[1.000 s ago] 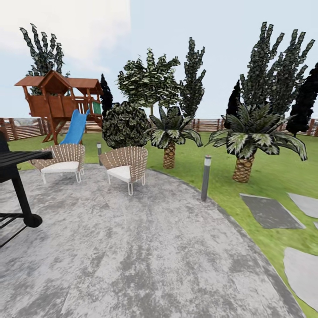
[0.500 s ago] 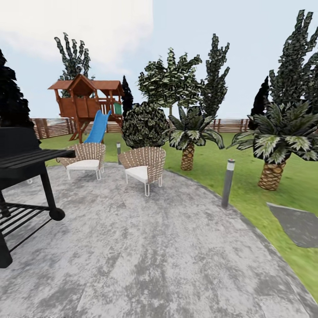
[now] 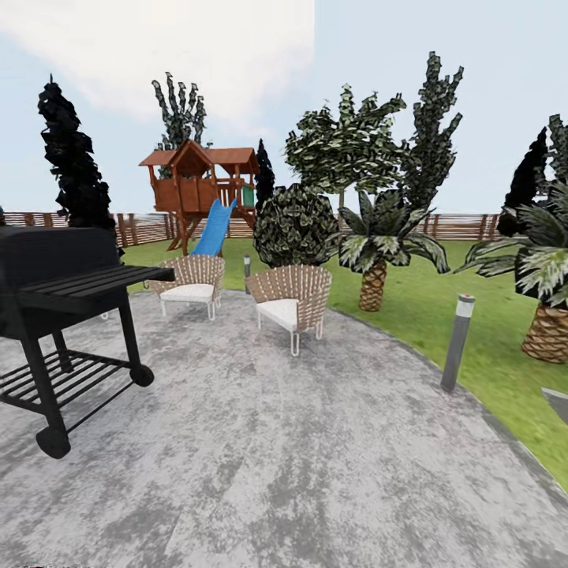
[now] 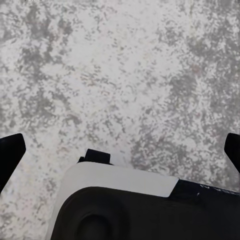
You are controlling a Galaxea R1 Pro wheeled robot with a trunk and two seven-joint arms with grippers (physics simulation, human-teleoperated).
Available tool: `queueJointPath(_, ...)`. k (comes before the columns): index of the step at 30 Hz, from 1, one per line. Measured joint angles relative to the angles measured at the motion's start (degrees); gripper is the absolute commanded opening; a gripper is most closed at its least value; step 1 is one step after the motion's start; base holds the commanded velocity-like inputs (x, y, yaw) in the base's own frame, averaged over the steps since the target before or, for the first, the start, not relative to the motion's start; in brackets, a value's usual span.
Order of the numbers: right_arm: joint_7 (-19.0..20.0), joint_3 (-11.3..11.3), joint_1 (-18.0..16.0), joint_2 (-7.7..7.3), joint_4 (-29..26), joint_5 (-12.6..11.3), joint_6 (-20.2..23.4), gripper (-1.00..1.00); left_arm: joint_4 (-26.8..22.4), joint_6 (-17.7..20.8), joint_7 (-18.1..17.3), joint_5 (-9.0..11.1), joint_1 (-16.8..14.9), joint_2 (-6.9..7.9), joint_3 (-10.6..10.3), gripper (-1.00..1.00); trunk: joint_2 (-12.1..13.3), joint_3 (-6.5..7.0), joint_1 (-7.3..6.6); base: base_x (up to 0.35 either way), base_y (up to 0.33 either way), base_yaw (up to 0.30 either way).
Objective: In the garden, pick up the pesticide atomizer on the floor and spray pesticide onto both trees until each tree trunk is fully covered.
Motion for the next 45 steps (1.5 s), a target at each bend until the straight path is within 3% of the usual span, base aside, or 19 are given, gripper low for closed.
queueJointPath(12, -1.8, 2.5, 0.0, 0.08, 0.0, -0.1, 0.0, 1.0, 0.0, 0.0, 0.0, 0.0, 0.0, 0.0, 0.0, 1.0, 0.0, 0.34, 0.0, 0.197, 0.0, 0.289)
queueJointPath(31, -2.2, 2.7, 0.0, 0.09, 0.0, -0.1, 0.0, 1.0, 0.0, 0.0, 0.0, 0.0, 0.0, 0.0, 0.0, 1.0, 0.0, 0.93, 0.0, 0.18, 0.0, 0.289)
queueJointPath(45, -2.2, 2.7, 0.0, 0.35, 0.0, -0.1, 0.0, 1.0, 0.0, 0.0, 0.0, 0.0, 0.0, 0.0, 0.0, 1.0, 0.0, 1.36, 0.03, 0.029, 0.0, 0.289)
